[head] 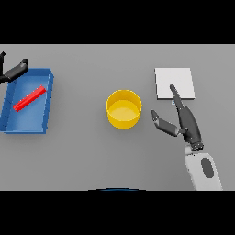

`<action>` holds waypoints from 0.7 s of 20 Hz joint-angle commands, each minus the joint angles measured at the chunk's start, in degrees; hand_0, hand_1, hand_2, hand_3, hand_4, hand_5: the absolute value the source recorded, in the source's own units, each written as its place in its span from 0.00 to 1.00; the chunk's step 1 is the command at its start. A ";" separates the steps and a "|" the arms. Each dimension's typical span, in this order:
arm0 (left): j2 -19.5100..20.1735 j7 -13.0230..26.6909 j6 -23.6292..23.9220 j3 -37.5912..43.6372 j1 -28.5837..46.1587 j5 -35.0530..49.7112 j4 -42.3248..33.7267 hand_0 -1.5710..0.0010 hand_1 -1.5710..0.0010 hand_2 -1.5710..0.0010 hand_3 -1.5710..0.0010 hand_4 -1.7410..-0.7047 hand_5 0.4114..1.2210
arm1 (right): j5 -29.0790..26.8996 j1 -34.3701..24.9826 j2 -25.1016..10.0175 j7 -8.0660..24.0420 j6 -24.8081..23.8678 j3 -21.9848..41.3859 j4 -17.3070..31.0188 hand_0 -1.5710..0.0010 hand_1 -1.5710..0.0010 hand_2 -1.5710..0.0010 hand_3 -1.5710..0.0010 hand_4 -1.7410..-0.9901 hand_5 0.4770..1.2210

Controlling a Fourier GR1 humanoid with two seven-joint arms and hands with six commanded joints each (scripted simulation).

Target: Pick up the red beaker and tilt it to pour out 1 green nut into yellow bowl. Pick up the yellow bowl and place it on the metallic measuring scale.

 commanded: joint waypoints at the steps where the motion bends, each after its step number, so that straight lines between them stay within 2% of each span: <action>1: -0.33 -0.34 0.29 -0.08 -0.17 -0.16 0.02 0.99 0.99 0.99 0.99 0.99 0.33 | -0.42 -1.24 -1.00 -1.33 1.98 0.55 0.17 1.00 1.00 1.00 1.00 0.73 0.25; 2: 0.04 -0.61 0.35 0.13 -0.05 0.10 -0.76 0.99 0.99 0.99 0.99 0.99 0.34 | -0.43 -2.46 -2.43 -3.51 3.98 1.12 0.98 0.99 1.00 1.00 1.00 0.76 0.26; 4: 0.44 -0.65 1.27 0.23 1.15 0.64 -2.57 0.99 0.99 0.99 1.00 0.98 0.36 | -0.44 -6.21 -5.09 -4.90 8.44 2.64 1.46 0.99 1.00 1.00 1.00 0.72 0.28; 6: 0.33 -1.28 1.01 0.57 0.95 0.88 -1.77 1.00 1.00 1.00 1.00 0.97 0.37 | 3.61 -9.84 -8.16 -4.96 10.89 5.42 3.03 1.00 1.00 1.00 1.00 0.65 0.25; 8: 0.87 -1.61 0.93 0.55 1.13 0.81 -2.29 1.00 1.00 1.00 1.00 0.97 0.37 | 7.59 -12.70 -9.45 -3.19 12.13 8.16 4.95 1.00 1.00 1.00 1.00 0.65 0.23; 11: 0.61 -1.38 0.91 0.75 1.41 1.51 -2.60 1.00 1.00 1.00 1.00 0.96 0.37 | 14.47 -18.35 -12.61 -5.15 14.72 13.64 6.62 1.00 1.00 1.00 1.00 0.68 0.19; 14: 0.78 -2.18 1.41 0.69 2.25 1.52 -3.40 1.00 1.00 1.00 1.00 0.95 0.37 | 16.96 -21.87 -14.25 -6.02 18.37 16.73 8.43 1.00 1.00 1.00 1.00 0.67 0.19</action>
